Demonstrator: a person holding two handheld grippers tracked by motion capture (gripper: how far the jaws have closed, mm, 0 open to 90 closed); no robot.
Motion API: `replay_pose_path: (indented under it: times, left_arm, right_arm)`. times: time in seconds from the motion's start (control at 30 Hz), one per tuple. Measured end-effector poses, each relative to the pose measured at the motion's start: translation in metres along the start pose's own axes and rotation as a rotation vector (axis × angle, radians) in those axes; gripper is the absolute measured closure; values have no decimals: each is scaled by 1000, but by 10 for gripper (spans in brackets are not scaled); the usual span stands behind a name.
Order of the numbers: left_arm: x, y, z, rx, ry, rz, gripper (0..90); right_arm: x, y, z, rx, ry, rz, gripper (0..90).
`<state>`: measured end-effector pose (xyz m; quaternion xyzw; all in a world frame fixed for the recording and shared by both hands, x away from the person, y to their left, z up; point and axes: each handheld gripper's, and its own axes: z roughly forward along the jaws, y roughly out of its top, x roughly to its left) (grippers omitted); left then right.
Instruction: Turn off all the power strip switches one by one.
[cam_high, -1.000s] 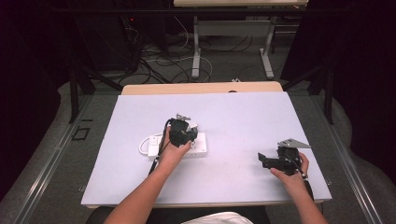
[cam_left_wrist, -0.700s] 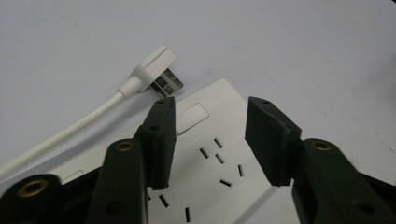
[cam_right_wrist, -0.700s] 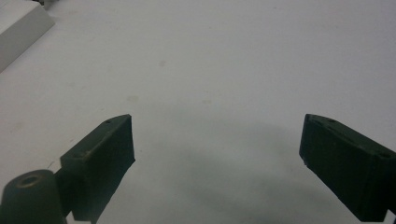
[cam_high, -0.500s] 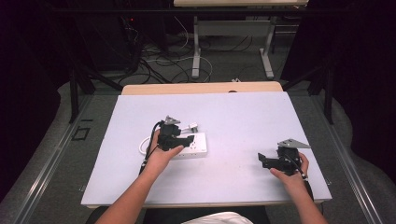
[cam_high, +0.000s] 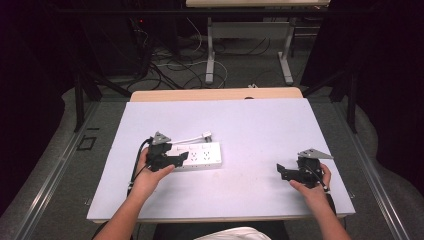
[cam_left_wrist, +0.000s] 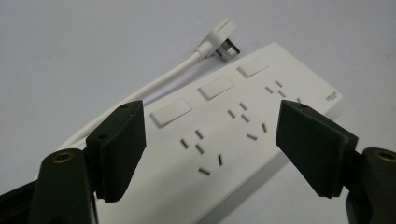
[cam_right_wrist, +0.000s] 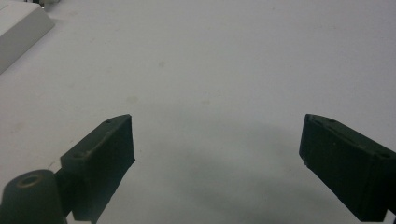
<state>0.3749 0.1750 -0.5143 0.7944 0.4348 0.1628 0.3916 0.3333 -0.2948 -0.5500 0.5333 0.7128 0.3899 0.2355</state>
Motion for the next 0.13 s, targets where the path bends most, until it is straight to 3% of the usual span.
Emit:
replay_pose_path:
  times: [0.13]
  left_arm:
    - [9, -10, -15, -31, 9, -37, 212]
  right_arm:
    - [0, 0, 0, 1, 2, -2, 97]
